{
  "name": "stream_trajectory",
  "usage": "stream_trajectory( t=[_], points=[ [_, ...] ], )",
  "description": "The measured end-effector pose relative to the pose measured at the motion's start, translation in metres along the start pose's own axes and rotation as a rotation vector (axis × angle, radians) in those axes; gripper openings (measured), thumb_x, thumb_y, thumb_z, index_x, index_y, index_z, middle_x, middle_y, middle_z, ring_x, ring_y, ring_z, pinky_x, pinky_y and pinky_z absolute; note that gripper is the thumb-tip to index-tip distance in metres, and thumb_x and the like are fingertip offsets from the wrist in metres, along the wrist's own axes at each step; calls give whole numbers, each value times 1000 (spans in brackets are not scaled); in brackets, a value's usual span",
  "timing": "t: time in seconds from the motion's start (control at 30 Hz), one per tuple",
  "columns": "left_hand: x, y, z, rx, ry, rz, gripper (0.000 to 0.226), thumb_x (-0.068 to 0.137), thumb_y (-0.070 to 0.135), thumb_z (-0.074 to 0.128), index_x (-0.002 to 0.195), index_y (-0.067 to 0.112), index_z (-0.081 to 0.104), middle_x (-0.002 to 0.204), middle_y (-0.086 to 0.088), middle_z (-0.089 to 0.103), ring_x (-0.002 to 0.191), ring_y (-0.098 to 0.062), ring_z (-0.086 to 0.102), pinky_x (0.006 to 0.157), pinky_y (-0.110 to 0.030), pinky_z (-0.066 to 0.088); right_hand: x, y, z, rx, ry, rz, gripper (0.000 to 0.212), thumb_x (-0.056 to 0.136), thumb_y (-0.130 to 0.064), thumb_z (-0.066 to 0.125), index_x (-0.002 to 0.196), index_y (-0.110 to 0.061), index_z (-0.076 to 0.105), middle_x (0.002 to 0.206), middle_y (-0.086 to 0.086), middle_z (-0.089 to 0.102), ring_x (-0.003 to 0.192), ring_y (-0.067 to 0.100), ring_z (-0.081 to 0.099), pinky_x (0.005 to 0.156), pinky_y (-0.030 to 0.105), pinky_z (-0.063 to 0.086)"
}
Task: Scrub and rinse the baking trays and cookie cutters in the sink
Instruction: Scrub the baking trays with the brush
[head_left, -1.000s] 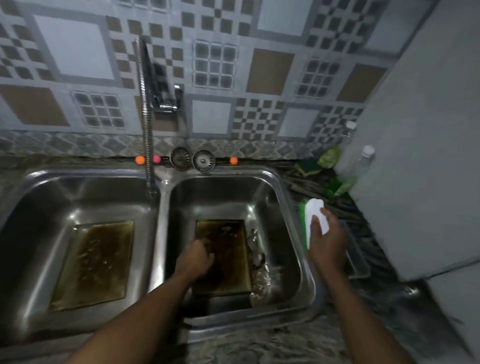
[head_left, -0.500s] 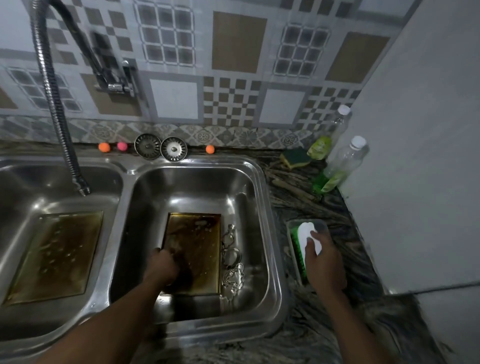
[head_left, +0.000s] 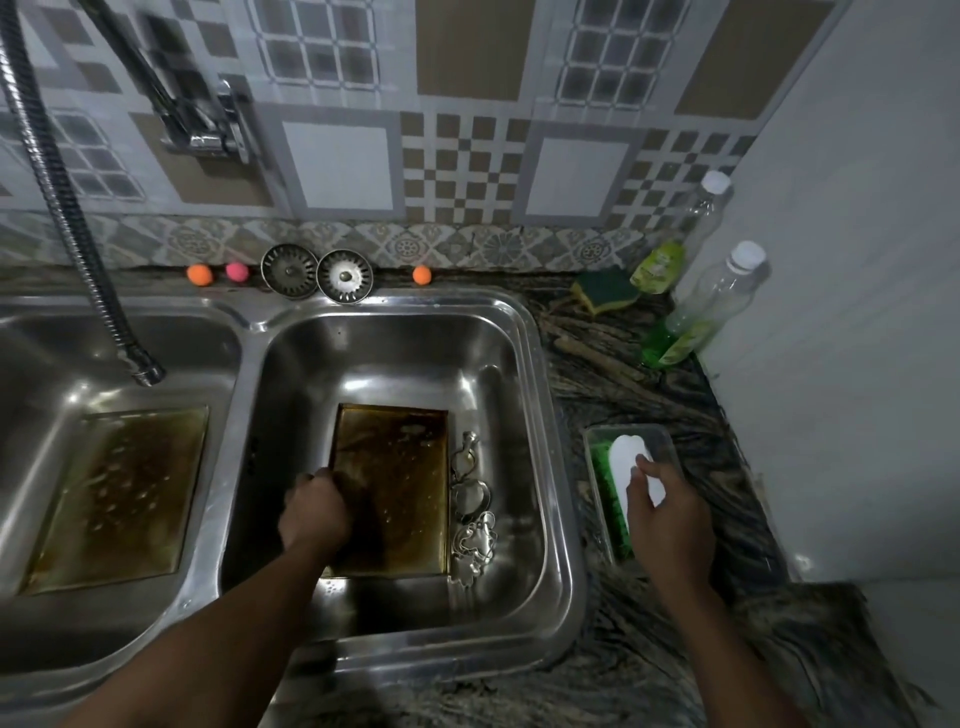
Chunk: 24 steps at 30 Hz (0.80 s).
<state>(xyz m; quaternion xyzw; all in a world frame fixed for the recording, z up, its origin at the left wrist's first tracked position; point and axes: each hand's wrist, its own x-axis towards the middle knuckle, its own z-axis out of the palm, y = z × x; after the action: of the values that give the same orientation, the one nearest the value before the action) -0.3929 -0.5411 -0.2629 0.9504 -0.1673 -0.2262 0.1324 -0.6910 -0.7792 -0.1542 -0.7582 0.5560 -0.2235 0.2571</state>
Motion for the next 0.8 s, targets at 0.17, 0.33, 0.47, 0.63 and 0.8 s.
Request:
stream_trajectory(
  t=[0.17, 0.33, 0.47, 0.63, 0.8],
  points=[
    [-6, 3, -15, -179, 12, 14, 35, 89, 6, 61, 122, 14, 55, 129, -16, 46, 106, -37, 59, 91, -46, 50, -2, -6, -1, 11, -50, 9, 25, 96, -39, 52, 115, -27, 64, 119, 3, 67, 101, 27, 64, 75, 39, 55],
    [-10, 10, -31, -317, -7, 245, 38, 84, 10, 69, 120, 20, 59, 117, -8, 62, 103, -20, 61, 84, -25, 48, -1, -17, -9, 134, 33, 7, 30, 96, -32, 54, 119, -17, 64, 124, 11, 64, 110, 31, 60, 83, 40, 52],
    [-16, 18, -42, -324, -32, 330, 48, 84, 3, 67, 126, 22, 58, 116, -2, 67, 94, -7, 62, 73, -5, 46, -5, -32, -20, 195, 98, -39, 29, 96, -27, 55, 119, -12, 64, 122, 13, 64, 109, 33, 59, 80, 37, 48],
    [-34, 25, -63, -280, 24, 428, 67, 85, -4, 60, 138, 34, 45, 133, 4, 53, 115, -12, 57, 90, -23, 50, -10, -59, -35, 279, 159, -151, 26, 96, -27, 55, 117, -14, 65, 121, 10, 65, 109, 30, 59, 82, 34, 47],
    [-50, 25, -88, -235, 243, 612, 58, 91, 5, 55, 136, 39, 42, 130, 10, 50, 107, -10, 61, 81, -27, 56, -9, -94, -33, 429, 239, -240, 23, 94, -20, 59, 114, -10, 66, 118, 9, 66, 111, 25, 59, 92, 32, 44]
  ],
)
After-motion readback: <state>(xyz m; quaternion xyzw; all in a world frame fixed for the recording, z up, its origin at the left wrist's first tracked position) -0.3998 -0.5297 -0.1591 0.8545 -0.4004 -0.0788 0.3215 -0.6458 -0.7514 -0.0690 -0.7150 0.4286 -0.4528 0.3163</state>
